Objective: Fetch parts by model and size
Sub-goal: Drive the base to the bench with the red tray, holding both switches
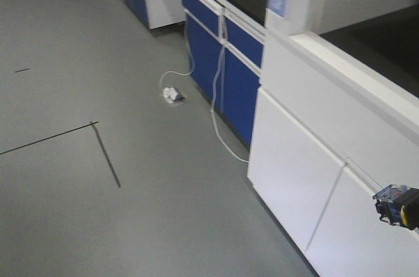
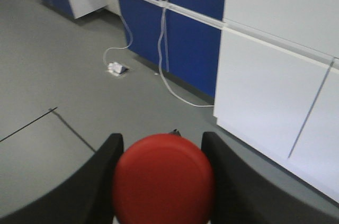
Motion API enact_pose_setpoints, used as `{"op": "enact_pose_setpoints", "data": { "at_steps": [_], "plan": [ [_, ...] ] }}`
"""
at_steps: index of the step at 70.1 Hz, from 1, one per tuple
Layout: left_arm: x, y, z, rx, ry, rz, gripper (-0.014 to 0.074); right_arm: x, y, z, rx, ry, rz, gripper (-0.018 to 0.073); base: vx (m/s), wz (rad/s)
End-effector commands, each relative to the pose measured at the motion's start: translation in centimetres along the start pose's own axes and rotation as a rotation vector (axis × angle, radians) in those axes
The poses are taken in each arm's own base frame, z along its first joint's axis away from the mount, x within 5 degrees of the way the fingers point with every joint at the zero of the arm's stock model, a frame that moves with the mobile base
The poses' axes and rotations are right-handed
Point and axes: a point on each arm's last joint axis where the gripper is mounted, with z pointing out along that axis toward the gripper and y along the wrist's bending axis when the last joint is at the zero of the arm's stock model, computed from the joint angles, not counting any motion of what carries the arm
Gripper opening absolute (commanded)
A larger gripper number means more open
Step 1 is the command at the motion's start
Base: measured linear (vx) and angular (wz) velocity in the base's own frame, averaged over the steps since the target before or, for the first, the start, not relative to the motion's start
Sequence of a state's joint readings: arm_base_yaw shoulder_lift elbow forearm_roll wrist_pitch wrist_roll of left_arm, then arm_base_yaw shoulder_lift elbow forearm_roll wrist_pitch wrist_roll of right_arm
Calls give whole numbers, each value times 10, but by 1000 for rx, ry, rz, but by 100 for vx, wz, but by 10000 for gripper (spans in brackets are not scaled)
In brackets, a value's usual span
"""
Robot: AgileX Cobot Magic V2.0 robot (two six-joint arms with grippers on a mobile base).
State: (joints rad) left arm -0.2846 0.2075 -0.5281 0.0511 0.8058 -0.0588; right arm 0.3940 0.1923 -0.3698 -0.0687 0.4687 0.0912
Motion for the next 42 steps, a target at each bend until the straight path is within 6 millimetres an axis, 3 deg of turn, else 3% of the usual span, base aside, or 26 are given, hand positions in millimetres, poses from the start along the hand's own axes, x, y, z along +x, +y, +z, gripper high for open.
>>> {"op": "enact_pose_setpoints", "data": {
  "at_steps": [1,21,42],
  "plan": [
    [-14,-1,-3,12,-86,-3,-6,-16,1,-3,-3,-104,-12,-10,-2,90],
    [-14,-1,-3,10,-86,-3,-6,-16,1,-3,-3,-104,-12,-10,-1,81],
    [-14,-1,-3,10,-86,-3,-6,-16,1,-3,-3,-104,-12,-10,8,38]
  ]
}}
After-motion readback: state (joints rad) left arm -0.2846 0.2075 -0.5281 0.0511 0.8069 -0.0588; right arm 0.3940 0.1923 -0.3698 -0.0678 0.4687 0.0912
